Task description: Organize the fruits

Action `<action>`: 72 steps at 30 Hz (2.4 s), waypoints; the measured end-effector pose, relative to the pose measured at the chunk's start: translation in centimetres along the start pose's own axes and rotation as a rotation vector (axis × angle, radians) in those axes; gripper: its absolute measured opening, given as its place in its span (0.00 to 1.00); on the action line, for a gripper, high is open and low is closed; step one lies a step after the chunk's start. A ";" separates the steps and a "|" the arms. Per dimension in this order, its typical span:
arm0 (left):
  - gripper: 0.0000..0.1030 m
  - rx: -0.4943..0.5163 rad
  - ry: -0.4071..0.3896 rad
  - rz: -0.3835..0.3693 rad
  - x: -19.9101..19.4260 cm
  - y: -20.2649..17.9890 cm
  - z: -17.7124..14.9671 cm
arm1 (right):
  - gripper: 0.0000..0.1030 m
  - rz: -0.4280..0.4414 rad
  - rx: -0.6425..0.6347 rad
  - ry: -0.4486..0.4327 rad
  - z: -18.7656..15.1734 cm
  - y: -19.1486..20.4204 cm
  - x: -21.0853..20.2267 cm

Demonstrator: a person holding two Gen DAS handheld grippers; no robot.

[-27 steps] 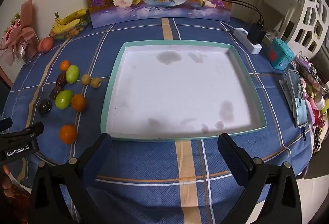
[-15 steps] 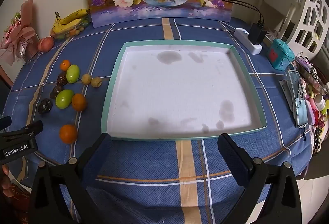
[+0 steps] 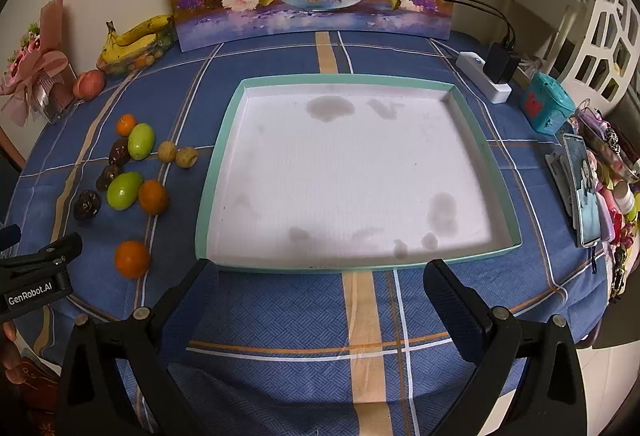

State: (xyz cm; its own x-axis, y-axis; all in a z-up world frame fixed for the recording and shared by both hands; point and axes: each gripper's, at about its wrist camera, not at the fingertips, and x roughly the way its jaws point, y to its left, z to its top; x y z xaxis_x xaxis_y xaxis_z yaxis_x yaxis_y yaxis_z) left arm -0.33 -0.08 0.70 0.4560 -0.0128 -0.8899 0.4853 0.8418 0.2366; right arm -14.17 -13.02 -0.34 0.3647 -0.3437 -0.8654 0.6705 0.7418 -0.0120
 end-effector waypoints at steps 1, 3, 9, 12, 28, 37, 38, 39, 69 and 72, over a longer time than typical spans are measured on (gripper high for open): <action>1.00 0.000 0.000 0.000 0.0 0.0 0.0 | 0.99 0.000 0.000 0.000 0.0 0.0 0.0; 1.00 0.000 0.001 0.000 0.0 0.0 0.0 | 0.99 0.000 0.000 0.000 0.0 0.0 0.0; 1.00 -0.001 0.001 0.001 0.1 0.0 0.0 | 0.99 0.000 0.000 0.001 0.0 0.0 0.0; 1.00 -0.002 0.000 0.000 0.1 0.1 -0.1 | 0.99 0.000 0.000 0.001 0.0 0.0 0.0; 1.00 0.000 0.000 0.001 0.1 0.0 -0.1 | 0.99 0.000 -0.001 0.003 0.0 0.0 0.0; 1.00 0.000 0.000 0.000 0.1 0.0 -0.1 | 0.99 0.000 -0.001 0.003 0.0 0.0 0.1; 1.00 0.000 0.000 0.000 0.1 0.0 -0.1 | 0.99 0.000 -0.001 0.003 0.0 0.0 0.1; 1.00 0.000 0.000 0.000 0.1 0.0 -0.1 | 0.99 0.000 -0.001 0.004 0.0 0.0 0.1; 1.00 -0.004 -0.003 -0.002 0.1 0.1 -0.1 | 0.99 0.001 -0.003 0.003 0.1 0.0 0.1; 1.00 -0.037 -0.032 -0.031 -0.2 0.9 0.0 | 0.99 0.008 -0.006 -0.001 0.0 0.1 -0.1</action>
State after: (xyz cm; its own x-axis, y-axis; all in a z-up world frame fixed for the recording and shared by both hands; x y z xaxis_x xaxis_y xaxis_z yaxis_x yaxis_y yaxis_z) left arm 0.01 0.63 1.12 0.4655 -0.0559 -0.8833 0.4720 0.8599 0.1943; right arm -14.11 -12.95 -0.27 0.3708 -0.3388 -0.8647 0.6640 0.7477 -0.0082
